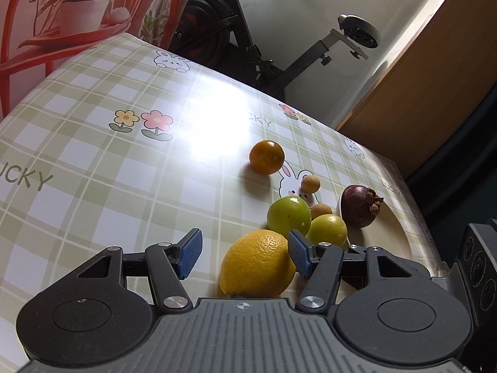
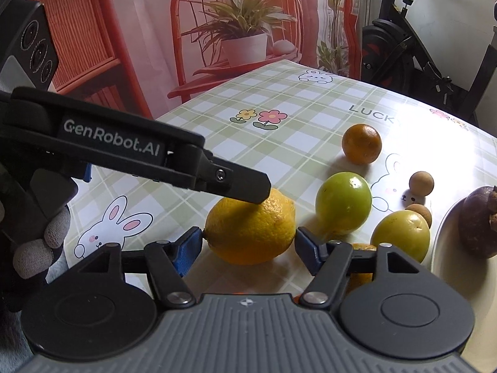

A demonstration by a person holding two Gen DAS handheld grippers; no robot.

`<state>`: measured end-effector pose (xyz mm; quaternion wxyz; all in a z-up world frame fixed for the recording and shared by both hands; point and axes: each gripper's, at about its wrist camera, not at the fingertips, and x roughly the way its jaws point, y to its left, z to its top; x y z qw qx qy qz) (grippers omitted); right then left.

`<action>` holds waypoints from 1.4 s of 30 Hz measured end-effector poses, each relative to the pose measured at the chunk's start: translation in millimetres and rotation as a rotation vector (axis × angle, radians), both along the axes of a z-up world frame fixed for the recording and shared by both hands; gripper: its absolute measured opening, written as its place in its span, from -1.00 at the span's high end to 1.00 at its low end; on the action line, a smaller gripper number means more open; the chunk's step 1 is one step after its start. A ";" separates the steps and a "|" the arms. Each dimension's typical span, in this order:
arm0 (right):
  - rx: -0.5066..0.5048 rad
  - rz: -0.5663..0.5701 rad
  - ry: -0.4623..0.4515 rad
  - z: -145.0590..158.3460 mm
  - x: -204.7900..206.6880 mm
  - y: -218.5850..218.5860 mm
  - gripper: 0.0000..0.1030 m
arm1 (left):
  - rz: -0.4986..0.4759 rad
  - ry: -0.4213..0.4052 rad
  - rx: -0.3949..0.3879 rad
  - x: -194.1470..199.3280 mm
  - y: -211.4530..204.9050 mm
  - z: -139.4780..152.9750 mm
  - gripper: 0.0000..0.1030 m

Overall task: Organize fruits
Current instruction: 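Move the left tool to the yellow lemon and close on it, then carry the lemon with the left tool over the plate beside the mangosteen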

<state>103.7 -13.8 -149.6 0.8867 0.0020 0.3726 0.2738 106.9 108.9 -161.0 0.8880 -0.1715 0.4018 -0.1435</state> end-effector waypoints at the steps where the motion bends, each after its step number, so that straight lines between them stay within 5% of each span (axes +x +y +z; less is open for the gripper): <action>1: 0.003 -0.003 -0.001 -0.2 0.4 -0.3 -0.34 | -0.009 0.000 0.004 0.3 -2.6 -1.7 -0.24; 21: 0.072 -0.032 -0.014 -2.5 -7.9 -12.8 -0.23 | -0.066 0.020 -0.025 0.8 -10.3 -16.3 -0.20; 33: 0.143 -0.088 -0.105 24.5 -23.8 -35.8 -0.23 | -0.072 -0.052 0.020 -4.3 -32.7 23.2 -0.20; 42: 0.189 -0.215 -0.169 47.2 -39.4 -100.0 -0.23 | -0.194 -0.127 0.117 4.8 -103.4 55.7 -0.20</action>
